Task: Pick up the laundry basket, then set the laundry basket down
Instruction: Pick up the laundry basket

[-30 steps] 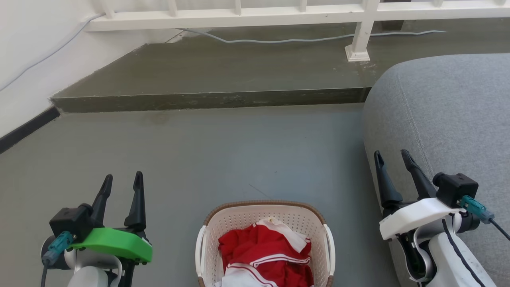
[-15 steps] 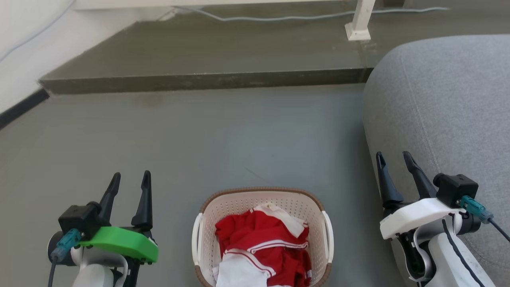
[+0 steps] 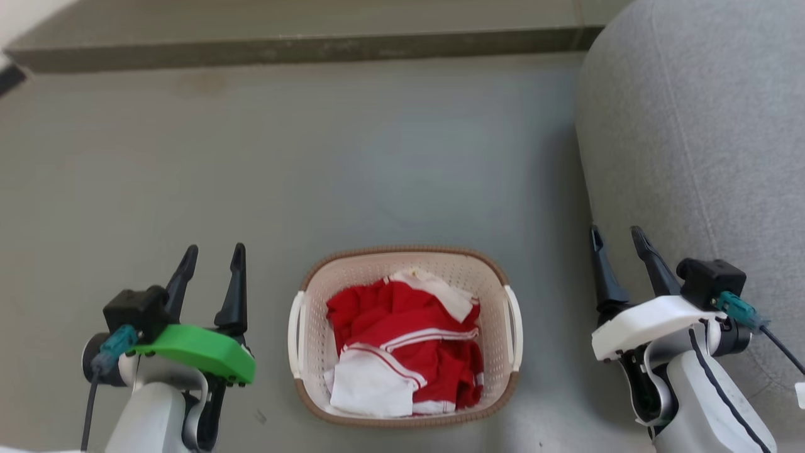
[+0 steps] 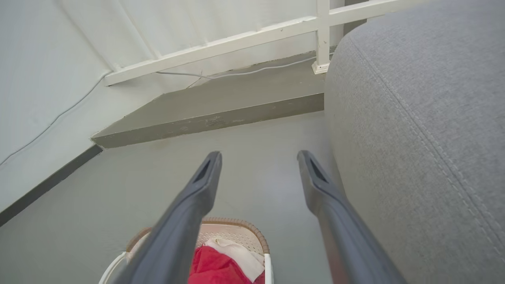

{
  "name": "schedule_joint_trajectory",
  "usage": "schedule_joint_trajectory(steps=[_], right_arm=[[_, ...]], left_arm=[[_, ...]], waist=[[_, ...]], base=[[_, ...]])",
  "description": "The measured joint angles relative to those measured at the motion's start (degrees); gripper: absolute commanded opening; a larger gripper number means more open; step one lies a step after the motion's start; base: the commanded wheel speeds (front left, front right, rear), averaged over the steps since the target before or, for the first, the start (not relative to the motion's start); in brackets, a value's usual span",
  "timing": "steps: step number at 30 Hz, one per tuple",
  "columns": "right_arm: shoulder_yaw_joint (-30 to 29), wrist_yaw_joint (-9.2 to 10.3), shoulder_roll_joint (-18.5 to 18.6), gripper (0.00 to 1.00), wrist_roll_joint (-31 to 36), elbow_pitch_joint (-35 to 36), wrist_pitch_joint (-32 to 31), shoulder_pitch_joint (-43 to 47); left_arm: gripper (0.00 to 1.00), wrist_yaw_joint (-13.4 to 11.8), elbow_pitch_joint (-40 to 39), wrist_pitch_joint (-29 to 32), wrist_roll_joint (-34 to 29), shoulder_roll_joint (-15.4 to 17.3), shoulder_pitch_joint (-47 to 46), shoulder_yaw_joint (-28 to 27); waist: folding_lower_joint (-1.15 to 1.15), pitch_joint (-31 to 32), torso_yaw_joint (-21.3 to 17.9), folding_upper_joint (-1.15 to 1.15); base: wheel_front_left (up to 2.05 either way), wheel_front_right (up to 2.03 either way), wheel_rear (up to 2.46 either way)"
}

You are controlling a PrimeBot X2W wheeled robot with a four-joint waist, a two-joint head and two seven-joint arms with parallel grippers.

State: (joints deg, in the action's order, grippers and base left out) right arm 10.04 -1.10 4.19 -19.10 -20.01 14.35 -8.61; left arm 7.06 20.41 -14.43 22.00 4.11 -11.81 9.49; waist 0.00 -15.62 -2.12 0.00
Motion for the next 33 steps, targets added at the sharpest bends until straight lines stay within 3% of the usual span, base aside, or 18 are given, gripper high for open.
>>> schedule_joint_trajectory(steps=[18, 33], right_arm=[[2.3, -0.92, -0.6, 1.00, -0.7, -12.2, 0.1, -7.7], [7.3, -3.46, -0.9, 1.00, -2.9, -24.7, -2.7, -17.5]], left_arm=[[1.00, 0.1, 11.9, 2.6, 3.4, 0.5, -11.3, 6.2], [1.00, 0.1, 21.4, 7.4, 9.2, 2.2, -19.1, 11.8]], waist=[[0.01, -14.2, -0.3, 0.00], [0.01, -24.5, -0.6, 0.00]], base=[[0.00, 0.00, 0.00], [0.00, 0.00, 0.00]])
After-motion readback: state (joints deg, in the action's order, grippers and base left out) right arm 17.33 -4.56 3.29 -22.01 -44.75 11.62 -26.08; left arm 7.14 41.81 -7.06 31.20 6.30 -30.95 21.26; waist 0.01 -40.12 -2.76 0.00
